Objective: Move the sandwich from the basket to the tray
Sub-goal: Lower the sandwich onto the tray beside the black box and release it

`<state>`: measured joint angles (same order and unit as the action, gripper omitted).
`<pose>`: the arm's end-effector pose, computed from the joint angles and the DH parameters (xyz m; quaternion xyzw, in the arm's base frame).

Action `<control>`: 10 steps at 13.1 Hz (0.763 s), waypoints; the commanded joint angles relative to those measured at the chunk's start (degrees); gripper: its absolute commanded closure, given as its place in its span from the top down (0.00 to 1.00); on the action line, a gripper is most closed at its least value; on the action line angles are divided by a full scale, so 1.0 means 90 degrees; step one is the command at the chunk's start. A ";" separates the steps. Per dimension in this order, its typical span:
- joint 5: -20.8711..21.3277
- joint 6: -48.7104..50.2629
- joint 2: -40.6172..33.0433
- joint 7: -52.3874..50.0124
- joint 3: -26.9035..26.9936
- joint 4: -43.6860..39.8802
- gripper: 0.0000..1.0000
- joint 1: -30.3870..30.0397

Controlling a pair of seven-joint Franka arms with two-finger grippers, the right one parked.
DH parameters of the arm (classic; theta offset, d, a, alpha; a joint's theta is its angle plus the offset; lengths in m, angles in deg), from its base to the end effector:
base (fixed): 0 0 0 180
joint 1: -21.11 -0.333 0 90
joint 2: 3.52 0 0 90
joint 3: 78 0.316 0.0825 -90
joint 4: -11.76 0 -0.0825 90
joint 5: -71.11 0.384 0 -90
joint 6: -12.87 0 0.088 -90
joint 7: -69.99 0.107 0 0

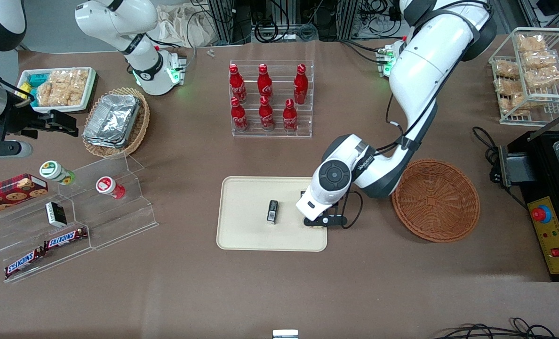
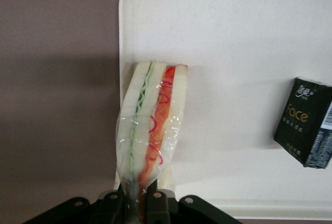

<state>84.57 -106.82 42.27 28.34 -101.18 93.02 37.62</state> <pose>0.5942 -0.4052 0.2430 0.9985 0.0063 -0.0529 0.0140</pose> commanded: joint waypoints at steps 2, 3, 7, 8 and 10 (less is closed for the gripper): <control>-0.0011 0.0037 0.0185 -0.0059 -0.0002 -0.0249 0.81 0.0157; -0.0050 0.0037 0.0185 -0.0059 -0.0002 -0.0249 0.99 0.0157; -0.0265 0.0144 0.0088 -0.0079 -0.0002 -0.0249 0.99 0.0089; -0.0353 0.0251 0.0039 -0.0040 -0.0002 -0.0249 0.99 0.0070; -0.0383 0.0689 -0.0039 -0.0001 -0.0002 -0.0336 0.99 0.0011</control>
<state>82.24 -104.32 42.71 27.89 -101.29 91.59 38.03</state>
